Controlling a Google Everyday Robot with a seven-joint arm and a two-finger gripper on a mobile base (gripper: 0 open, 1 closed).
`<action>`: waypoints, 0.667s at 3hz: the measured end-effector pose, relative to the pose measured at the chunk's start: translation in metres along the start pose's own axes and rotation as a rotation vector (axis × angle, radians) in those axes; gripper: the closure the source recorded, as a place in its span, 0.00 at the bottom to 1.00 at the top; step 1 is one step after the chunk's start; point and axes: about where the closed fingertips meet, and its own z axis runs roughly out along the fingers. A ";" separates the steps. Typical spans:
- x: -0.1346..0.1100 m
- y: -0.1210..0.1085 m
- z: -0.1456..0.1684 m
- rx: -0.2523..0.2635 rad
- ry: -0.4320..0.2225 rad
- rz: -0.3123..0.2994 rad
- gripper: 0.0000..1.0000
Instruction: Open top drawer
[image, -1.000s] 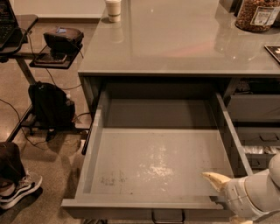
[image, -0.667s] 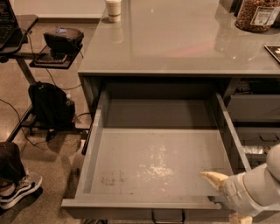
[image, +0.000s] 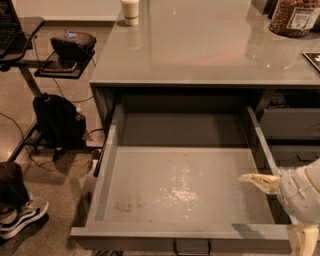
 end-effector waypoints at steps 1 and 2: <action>-0.036 0.018 -0.047 0.074 0.020 -0.045 0.00; -0.072 0.043 -0.095 0.201 0.070 -0.091 0.00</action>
Offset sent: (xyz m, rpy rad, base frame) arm -0.0951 0.0084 0.1902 -0.0383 -0.4043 -0.0495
